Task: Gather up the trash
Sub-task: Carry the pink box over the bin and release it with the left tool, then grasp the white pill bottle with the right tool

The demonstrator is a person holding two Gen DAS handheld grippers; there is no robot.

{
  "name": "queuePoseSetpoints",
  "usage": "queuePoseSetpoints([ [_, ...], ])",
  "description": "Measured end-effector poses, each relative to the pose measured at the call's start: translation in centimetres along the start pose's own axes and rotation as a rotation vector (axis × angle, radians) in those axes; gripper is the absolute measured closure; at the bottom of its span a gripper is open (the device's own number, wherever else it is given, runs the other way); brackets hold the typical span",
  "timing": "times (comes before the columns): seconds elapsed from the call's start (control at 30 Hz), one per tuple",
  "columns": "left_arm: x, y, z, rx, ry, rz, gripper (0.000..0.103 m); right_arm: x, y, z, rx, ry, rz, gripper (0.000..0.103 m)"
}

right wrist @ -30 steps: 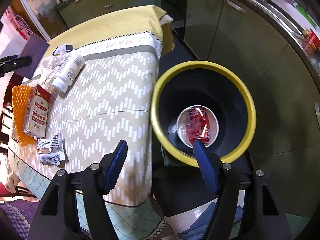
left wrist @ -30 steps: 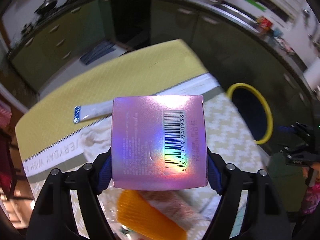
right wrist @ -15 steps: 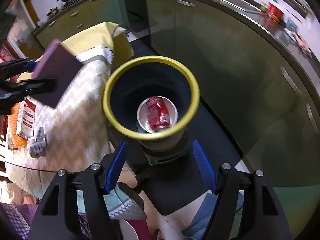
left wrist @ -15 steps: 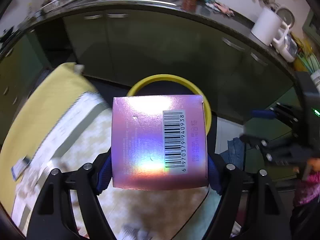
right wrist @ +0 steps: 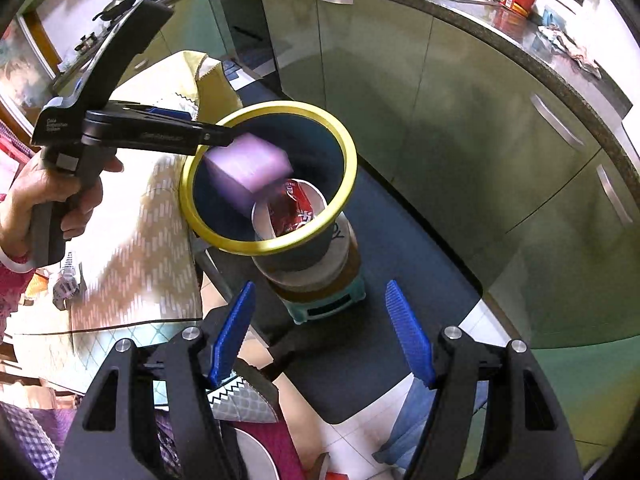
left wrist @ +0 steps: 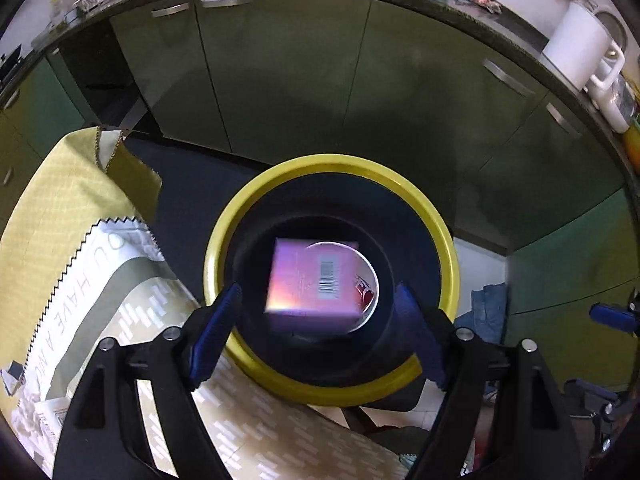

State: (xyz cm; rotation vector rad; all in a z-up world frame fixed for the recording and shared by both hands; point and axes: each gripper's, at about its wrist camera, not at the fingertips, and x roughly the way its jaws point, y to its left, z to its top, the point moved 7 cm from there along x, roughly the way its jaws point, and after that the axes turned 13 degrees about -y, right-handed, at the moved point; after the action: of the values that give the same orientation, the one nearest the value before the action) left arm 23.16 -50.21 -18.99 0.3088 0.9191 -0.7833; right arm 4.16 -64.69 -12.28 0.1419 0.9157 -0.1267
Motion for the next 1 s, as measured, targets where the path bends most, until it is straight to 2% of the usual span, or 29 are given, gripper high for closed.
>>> queuePoseSetpoints([
  [0.13,-3.8,0.6,-0.5,-0.004,-0.056,-0.031,0.027,0.7,1.7,0.6,-0.018,-0.002,0.018,0.036],
  [0.37,-15.3,2.9,-4.1,-0.016,-0.225,-0.066,0.020,2.9,4.9,0.5,-0.068,0.032,0.061,0.036],
  [0.5,-21.2,6.5,-7.5,-0.075,-0.305,-0.029,0.014,4.3,7.6,1.0,-0.115,0.049,0.087,0.036],
  [0.57,-23.6,9.0,-9.4,-0.127,-0.324,0.002,0.013,4.6,9.3,1.7,-0.142,0.044,0.104,0.040],
  [0.67,-26.4,12.8,-12.2,-0.197,-0.348,0.062,0.013,5.1,13.5,3.2,-0.202,0.043,0.153,0.041],
  [0.83,-29.7,16.8,-16.3,-0.273,-0.379,0.176,0.012,6.3,21.2,4.8,-0.276,0.065,0.260,0.041],
  [1.0,-30.9,19.3,-18.6,-0.341,-0.385,0.183,0.012,8.2,29.4,7.1,-0.250,0.110,0.367,0.041],
])
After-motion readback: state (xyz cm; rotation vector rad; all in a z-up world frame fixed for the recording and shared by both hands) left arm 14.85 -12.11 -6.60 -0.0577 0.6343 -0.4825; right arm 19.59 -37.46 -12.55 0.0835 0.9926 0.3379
